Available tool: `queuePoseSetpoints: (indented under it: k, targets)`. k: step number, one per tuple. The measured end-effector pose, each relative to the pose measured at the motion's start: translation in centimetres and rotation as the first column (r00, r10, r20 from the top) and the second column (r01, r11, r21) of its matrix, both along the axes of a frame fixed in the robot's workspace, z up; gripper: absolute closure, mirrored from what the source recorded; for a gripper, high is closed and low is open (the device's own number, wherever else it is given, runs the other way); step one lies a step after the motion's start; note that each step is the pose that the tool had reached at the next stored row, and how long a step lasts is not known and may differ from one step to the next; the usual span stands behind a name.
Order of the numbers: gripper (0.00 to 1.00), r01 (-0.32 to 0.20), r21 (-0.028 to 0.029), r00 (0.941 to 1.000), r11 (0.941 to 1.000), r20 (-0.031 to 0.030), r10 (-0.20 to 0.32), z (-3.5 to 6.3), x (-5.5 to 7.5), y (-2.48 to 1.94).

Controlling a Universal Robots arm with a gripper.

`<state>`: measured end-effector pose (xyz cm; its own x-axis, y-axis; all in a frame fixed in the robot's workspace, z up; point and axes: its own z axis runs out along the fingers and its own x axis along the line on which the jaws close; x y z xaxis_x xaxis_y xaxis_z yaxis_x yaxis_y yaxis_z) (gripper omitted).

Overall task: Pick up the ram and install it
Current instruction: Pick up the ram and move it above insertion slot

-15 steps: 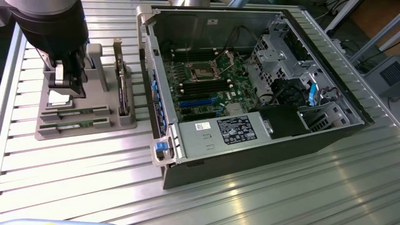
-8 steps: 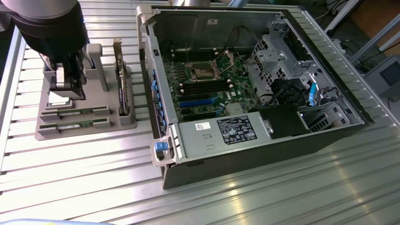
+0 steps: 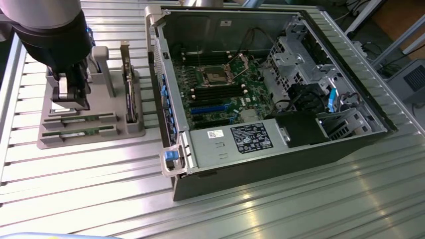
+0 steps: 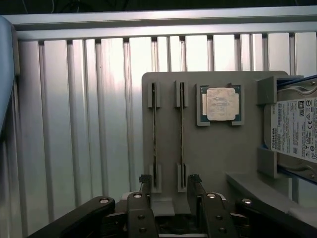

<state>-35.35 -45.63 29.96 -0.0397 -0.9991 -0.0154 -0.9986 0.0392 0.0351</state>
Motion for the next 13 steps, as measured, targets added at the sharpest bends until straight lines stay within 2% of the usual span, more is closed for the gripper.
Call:
queuePoseSetpoints:
  k: [13]
  targets:
    - [0.58,-0.001,0.0000,1.0000,1.0000,0.0000,0.001,-1.52,-0.4,-0.15]
